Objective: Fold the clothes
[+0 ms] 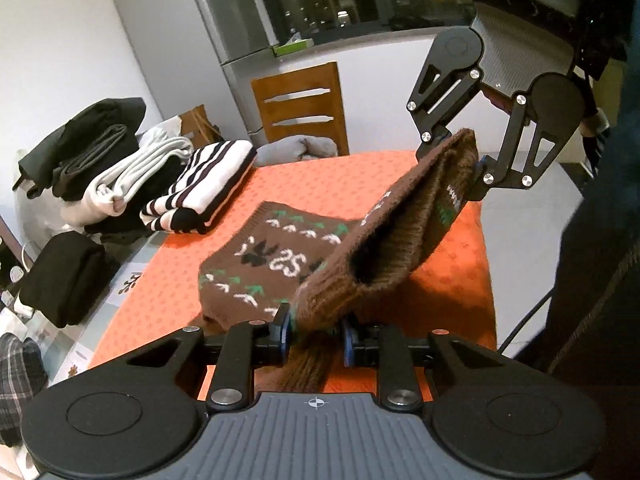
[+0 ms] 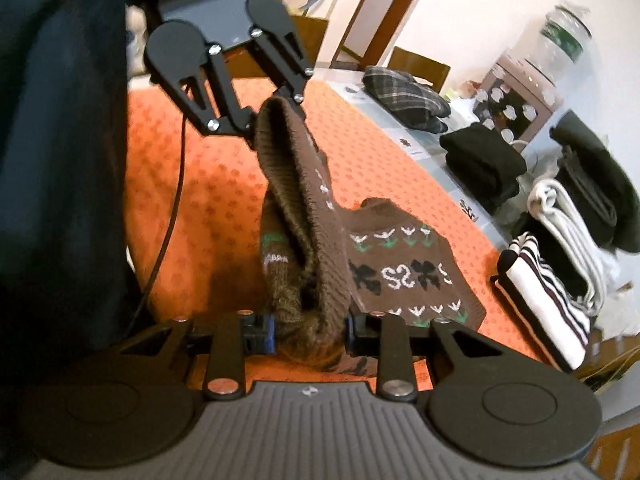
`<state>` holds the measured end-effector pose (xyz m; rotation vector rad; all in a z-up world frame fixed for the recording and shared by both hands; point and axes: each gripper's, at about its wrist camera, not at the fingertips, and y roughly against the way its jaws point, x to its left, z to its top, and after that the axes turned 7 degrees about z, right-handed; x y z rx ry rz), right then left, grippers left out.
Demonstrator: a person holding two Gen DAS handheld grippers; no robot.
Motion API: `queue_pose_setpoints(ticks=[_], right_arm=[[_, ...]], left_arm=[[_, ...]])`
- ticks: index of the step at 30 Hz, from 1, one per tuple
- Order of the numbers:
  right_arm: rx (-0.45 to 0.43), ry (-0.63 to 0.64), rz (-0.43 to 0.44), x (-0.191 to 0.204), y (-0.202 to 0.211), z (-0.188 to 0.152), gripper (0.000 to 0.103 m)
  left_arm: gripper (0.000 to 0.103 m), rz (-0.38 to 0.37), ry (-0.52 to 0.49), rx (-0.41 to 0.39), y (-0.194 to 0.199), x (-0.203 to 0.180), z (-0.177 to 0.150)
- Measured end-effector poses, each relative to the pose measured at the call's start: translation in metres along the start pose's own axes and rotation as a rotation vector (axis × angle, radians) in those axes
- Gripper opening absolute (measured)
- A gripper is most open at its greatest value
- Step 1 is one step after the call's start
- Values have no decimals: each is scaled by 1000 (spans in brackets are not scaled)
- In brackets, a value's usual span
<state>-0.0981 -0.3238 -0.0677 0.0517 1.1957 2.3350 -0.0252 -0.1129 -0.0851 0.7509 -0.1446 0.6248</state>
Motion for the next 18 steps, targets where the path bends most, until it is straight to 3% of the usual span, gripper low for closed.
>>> queue_pose_setpoints(ticks=[10,18], right_arm=[[-148,-299,197,-131,-3,-10,34],[-230,-602,335,-232,-52,-53,35]], left_arm=[[27,-20,189,111,-68,74,46],[29,-15,323,233,-145,110,52]])
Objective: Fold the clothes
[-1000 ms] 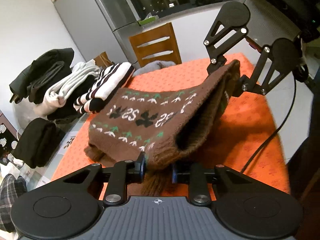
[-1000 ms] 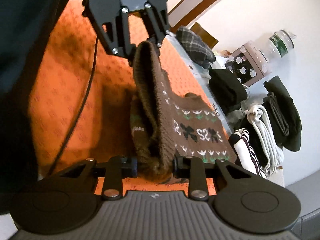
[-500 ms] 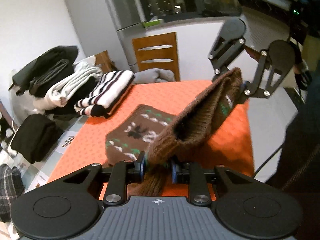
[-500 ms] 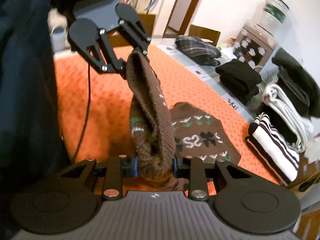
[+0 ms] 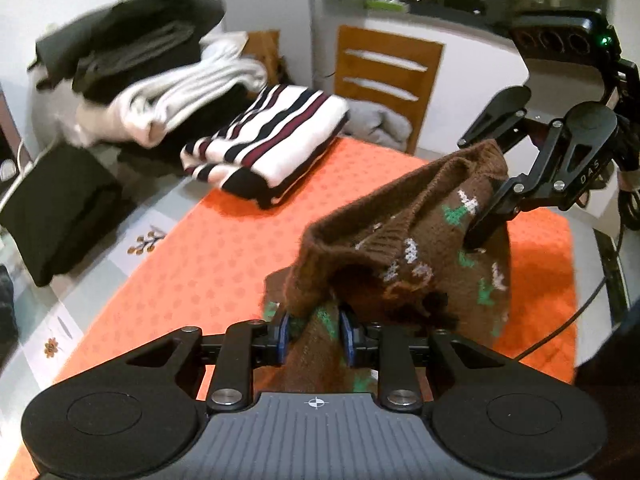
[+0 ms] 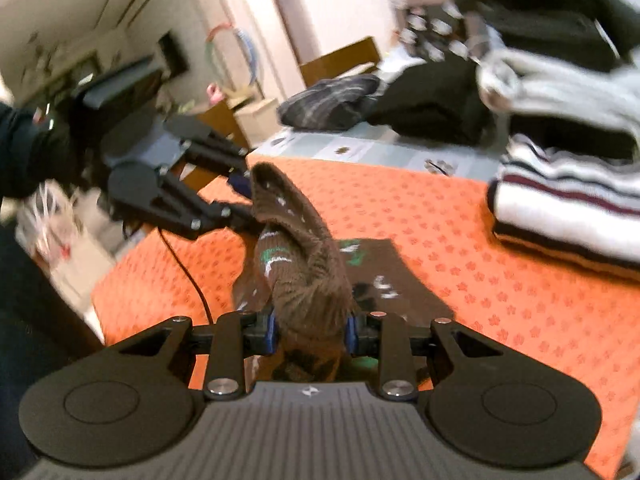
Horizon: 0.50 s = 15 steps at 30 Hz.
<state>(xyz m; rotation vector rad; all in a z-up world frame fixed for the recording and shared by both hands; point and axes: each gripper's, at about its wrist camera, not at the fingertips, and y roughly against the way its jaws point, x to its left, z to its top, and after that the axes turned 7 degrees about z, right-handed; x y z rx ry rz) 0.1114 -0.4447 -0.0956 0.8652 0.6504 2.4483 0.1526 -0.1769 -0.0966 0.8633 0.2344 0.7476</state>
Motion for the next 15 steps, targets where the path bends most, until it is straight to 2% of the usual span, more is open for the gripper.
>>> queue_pose_setpoints(ticks=[3,6,8,11,15], right_arm=[[-5,-67,-8,-32,-11,-4,36],[-6,-111,-65,-53,-22,-8,43],[-13,-113,-124,-60,-29,-12,53],[-42,-150,-194,-66,-39,-21,56],[-99,-214,-230,-71,-42,-30,61]], left_arm=[[32,18,49,29,-23,6,4],[39,40,112,50,-44,15,3],[43,47,159,56,-53,21,-1],[49,55,223,53,-61,27,-6],[60,66,318,30,-63,35,-14]])
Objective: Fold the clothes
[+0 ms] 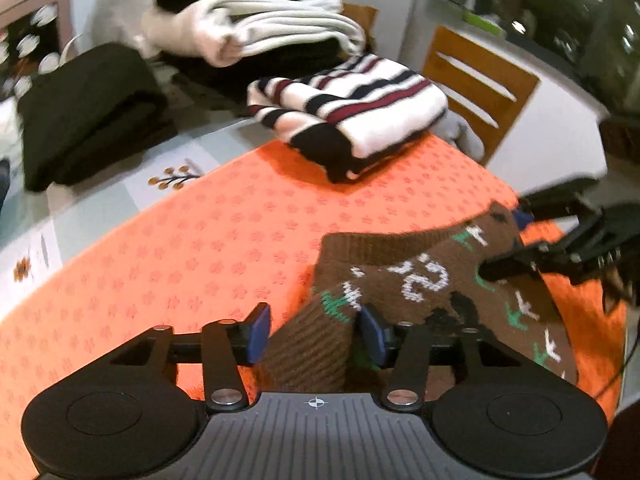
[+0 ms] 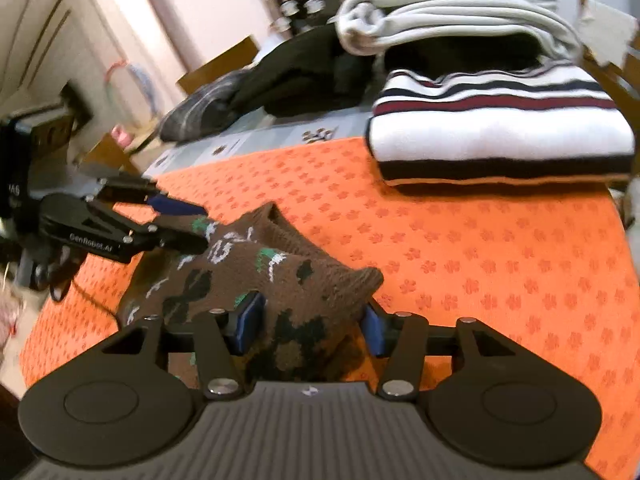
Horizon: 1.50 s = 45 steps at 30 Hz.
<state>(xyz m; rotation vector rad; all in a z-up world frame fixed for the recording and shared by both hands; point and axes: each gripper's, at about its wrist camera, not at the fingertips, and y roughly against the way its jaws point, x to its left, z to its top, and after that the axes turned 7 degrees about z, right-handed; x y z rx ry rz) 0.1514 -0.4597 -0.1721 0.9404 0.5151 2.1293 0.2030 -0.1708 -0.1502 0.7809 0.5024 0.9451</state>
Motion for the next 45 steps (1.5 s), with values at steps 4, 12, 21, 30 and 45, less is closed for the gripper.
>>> queue_pose_setpoints(ticks=[4,12,21,30,45], right_arm=[[-32,13,-51,13,15,3,61],[-123,142,-261,70,54,13,52],[21,143,-221,72,16,7,34],[48,93,-215,55,-3,-3,34],[47,108,-31,31,45,36,74]], left_arm=[[60,19,75,-64,20,7,-3],[34,68,176,-143,78,10,-14],[22,37,209,-9,40,1,-21],[23,31,302,24,23,12,-36],[67,15,597,-5,93,0,-89]])
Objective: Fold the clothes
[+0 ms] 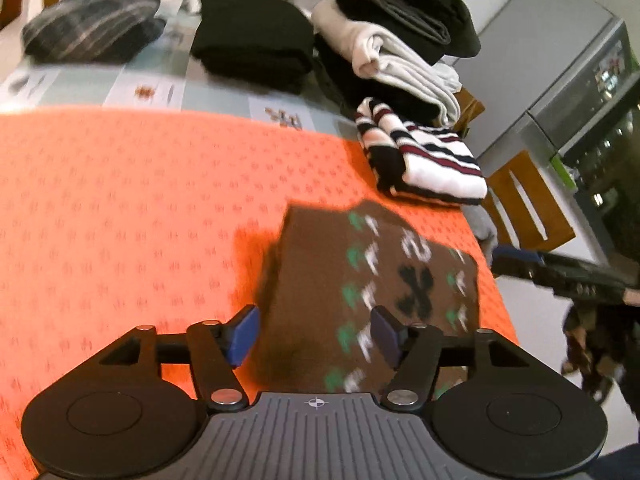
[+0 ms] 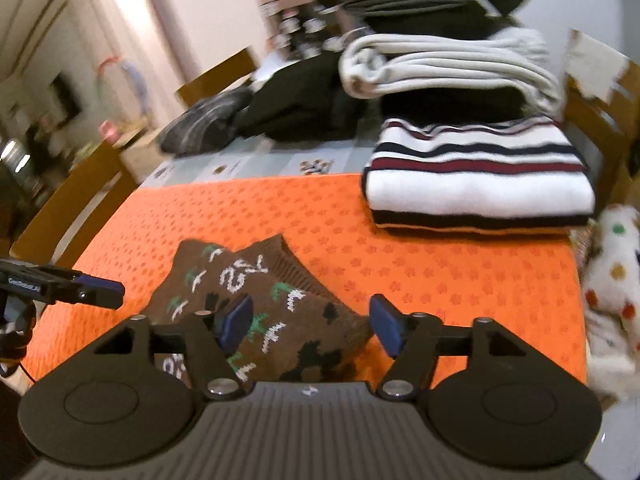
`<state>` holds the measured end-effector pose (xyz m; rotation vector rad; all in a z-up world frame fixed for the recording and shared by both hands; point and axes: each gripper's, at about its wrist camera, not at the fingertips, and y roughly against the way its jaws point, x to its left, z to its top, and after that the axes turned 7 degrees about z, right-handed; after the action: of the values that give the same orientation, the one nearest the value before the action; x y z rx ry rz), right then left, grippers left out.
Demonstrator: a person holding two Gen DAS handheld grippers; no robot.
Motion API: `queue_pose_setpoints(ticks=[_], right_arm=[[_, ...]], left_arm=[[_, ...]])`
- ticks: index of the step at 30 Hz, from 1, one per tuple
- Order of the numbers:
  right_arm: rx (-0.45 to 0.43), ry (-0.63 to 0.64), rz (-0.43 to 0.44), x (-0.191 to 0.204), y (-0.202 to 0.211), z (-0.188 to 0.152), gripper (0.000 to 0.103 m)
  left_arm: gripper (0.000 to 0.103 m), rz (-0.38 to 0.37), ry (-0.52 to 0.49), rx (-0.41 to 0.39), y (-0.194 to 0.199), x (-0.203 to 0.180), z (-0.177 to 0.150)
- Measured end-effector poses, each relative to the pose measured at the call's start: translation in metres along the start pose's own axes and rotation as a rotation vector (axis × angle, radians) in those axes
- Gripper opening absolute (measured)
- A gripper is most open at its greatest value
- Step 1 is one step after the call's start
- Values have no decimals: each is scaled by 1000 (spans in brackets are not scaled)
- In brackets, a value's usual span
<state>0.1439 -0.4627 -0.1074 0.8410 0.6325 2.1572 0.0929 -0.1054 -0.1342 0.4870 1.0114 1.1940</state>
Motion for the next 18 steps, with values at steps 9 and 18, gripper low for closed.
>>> queue_pose_setpoints(ticks=[9,18], right_arm=[[270,245,248,-19,-47,55,87],[526,267,491,-25,-122,80,90]], left_arm=[[68,-25,104,18,-13,-11,-39],[68,-53,187,46,-22,-3,-51]])
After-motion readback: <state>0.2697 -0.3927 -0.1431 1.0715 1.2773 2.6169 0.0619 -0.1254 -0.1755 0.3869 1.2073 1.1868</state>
